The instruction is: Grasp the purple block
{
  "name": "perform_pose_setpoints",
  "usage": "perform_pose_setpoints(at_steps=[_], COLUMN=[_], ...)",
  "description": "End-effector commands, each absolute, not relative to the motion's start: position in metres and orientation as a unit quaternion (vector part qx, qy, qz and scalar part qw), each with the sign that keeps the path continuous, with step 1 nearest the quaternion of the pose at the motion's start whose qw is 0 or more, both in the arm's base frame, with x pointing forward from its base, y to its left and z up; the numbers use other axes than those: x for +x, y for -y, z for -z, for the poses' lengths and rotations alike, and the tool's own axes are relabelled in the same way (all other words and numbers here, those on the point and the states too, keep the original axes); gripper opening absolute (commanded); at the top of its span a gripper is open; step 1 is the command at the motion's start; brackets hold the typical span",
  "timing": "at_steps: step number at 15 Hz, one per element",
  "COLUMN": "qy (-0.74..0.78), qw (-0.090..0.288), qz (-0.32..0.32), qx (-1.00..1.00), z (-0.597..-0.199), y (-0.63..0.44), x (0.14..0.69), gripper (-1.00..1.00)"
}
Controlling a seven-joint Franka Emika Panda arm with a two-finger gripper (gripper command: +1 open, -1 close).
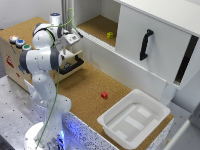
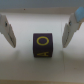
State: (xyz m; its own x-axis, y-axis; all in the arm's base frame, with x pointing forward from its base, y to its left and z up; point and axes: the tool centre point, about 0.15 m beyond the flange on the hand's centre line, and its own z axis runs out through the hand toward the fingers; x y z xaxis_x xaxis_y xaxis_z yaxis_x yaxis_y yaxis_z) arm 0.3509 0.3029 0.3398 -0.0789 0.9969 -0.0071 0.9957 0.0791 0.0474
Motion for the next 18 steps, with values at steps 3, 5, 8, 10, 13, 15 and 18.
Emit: perform_pose_setpoints(at_steps=[3,5,8,10,13,15,18], qy=[-0.725,-0.724,-0.734,-0.739,-0.745,-0.745,-0.735], qw=[0.008,0.005,0.005,0.011,0.019,0.026,0.033], qz=[-0.096,-0.104,-0.099,-0.094,-0.082,-0.082,-0.074], qx=[0.682,0.682,0.672,0.667,0.662,0.661,0.674], z=[-0.313,-0.314,-0.314,-0.313,-0.312,-0.316,-0.328], y=[-0.3,-0.304,-0.305,-0.304,-0.304,-0.304,-0.301], x=[0.36,0.367,0.371,0.371,0.371,0.373,0.379], gripper=[1.0,1.0,-1.0,-1.0,-1.0,-1.0,-1.0])
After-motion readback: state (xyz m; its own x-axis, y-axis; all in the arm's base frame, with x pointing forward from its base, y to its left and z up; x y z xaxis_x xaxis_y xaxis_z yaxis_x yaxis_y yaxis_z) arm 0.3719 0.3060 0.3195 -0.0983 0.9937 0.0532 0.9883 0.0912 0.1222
